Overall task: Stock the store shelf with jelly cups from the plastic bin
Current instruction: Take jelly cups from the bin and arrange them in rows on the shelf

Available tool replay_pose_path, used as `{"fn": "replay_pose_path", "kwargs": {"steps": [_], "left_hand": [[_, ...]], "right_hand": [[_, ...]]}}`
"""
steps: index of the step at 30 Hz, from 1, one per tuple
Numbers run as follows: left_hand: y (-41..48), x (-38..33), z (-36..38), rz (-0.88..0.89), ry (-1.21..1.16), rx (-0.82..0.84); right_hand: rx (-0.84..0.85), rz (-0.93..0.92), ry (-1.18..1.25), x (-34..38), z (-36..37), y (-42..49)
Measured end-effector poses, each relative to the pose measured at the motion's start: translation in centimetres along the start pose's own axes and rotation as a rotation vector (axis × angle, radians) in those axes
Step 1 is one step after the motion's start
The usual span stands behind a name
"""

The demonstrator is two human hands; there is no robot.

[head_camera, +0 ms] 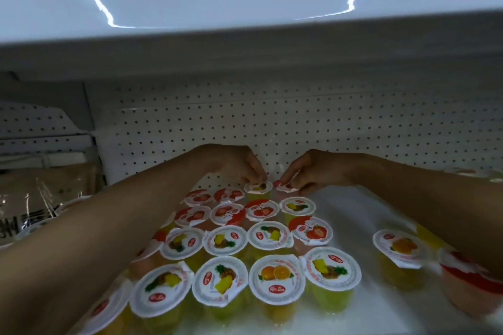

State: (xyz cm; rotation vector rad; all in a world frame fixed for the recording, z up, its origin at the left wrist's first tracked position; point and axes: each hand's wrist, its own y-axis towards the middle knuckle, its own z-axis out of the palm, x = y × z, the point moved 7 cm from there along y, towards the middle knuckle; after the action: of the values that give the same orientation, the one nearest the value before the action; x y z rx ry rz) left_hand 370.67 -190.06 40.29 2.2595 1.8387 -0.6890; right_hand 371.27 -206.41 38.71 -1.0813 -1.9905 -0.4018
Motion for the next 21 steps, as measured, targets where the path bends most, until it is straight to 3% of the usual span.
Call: {"fn": "replay_pose_path", "kwargs": {"steps": [11, 21], "left_hand": [[-1.8, -0.1, -0.1, -0.012, -0.08, -0.036], [-1.9, -0.3, 1.1, 0.025, 0.057, -0.09]], "right_hand": [[0.057, -0.013, 0.009, 0.3, 0.7, -0.2], [0.002, -0.029, -0.114, 1.1, 1.5, -0.9]]}}
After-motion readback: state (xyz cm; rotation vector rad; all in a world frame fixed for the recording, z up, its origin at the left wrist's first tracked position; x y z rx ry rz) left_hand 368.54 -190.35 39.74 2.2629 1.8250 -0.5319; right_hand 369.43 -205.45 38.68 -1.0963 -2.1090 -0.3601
